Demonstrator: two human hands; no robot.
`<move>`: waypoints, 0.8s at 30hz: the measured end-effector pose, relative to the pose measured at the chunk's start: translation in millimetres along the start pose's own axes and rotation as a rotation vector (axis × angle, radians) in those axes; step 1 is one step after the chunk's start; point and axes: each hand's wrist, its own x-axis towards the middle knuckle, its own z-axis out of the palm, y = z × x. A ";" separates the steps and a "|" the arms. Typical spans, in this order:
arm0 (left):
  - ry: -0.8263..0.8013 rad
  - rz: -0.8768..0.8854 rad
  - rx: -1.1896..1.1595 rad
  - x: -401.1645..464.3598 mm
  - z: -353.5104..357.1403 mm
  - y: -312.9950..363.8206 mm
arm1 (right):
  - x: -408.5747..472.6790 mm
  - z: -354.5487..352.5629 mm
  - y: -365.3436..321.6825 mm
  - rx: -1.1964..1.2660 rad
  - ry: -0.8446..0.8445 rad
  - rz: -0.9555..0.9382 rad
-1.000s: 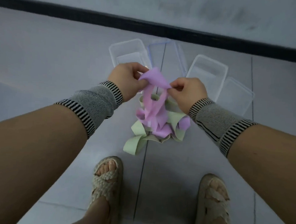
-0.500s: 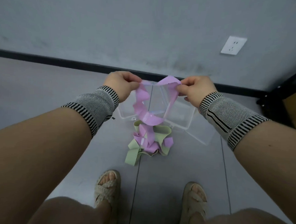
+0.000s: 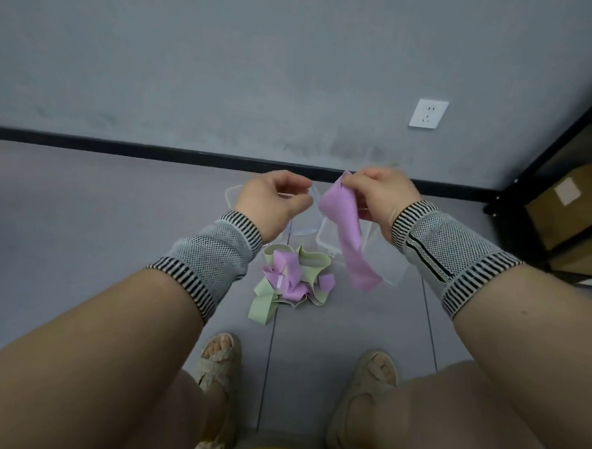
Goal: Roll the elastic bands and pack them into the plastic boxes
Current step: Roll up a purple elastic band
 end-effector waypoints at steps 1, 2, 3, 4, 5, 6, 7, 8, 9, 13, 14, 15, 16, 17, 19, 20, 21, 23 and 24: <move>-0.023 0.007 -0.028 -3.7 5.2 1.3 | -2.3 0.8 2.5 0.010 -0.007 -0.012; -0.046 0.017 -0.055 -6.7 9.9 2.5 | -3.7 1.6 5.4 0.007 -0.015 -0.025; -0.070 0.027 -0.074 -9.3 15.1 2.5 | -5.7 2.4 8.6 -0.009 -0.021 -0.034; -0.090 0.034 -0.083 -11.5 20.1 1.0 | -7.9 2.8 11.6 -0.015 -0.028 -0.035; -0.099 0.034 -0.086 -12.7 24.5 -2.0 | -9.2 3.2 15.7 -0.003 -0.035 -0.031; -0.096 0.025 -0.088 -13.3 27.8 -7.3 | -9.6 3.5 20.5 0.024 -0.045 -0.022; -0.084 0.010 -0.093 -13.5 30.2 -14.0 | -9.6 4.4 25.6 0.053 -0.056 -0.012; -0.068 -0.009 -0.097 -13.1 31.8 -21.2 | -9.5 5.9 30.2 0.075 -0.068 0.000; -0.052 -0.029 -0.092 -12.0 32.5 -28.0 | -8.9 7.9 34.8 0.091 -0.080 0.015; -0.037 -0.057 -0.028 1.5 26.2 -39.8 | -5.9 17.1 57.2 0.123 -0.090 0.079; -0.045 -0.054 -0.011 5.4 23.4 -40.4 | -6.4 19.1 62.2 0.145 -0.091 0.100; -0.058 -0.055 0.006 9.1 21.2 -41.0 | -6.5 21.4 65.9 0.161 -0.100 0.118; -0.077 -0.060 0.016 12.0 19.6 -42.3 | -5.5 24.3 68.3 0.164 -0.114 0.125; -0.099 -0.068 0.018 14.3 19.0 -44.2 | -3.3 27.7 69.6 0.153 -0.127 0.120; -0.129 -0.075 0.016 17.9 20.3 -49.8 | 2.1 33.5 68.7 0.115 -0.138 0.093; -0.135 -0.076 0.014 20.3 21.1 -51.9 | 4.6 35.3 66.8 0.107 -0.135 0.089; -0.142 -0.080 0.007 22.7 22.0 -52.9 | 7.4 36.1 65.1 0.121 -0.130 0.090; -0.168 -0.093 -0.020 26.8 22.5 -52.8 | 13.3 35.5 64.1 0.176 -0.110 0.110; -0.188 -0.101 -0.032 28.8 22.8 -52.0 | 15.7 35.0 63.2 0.199 -0.100 0.122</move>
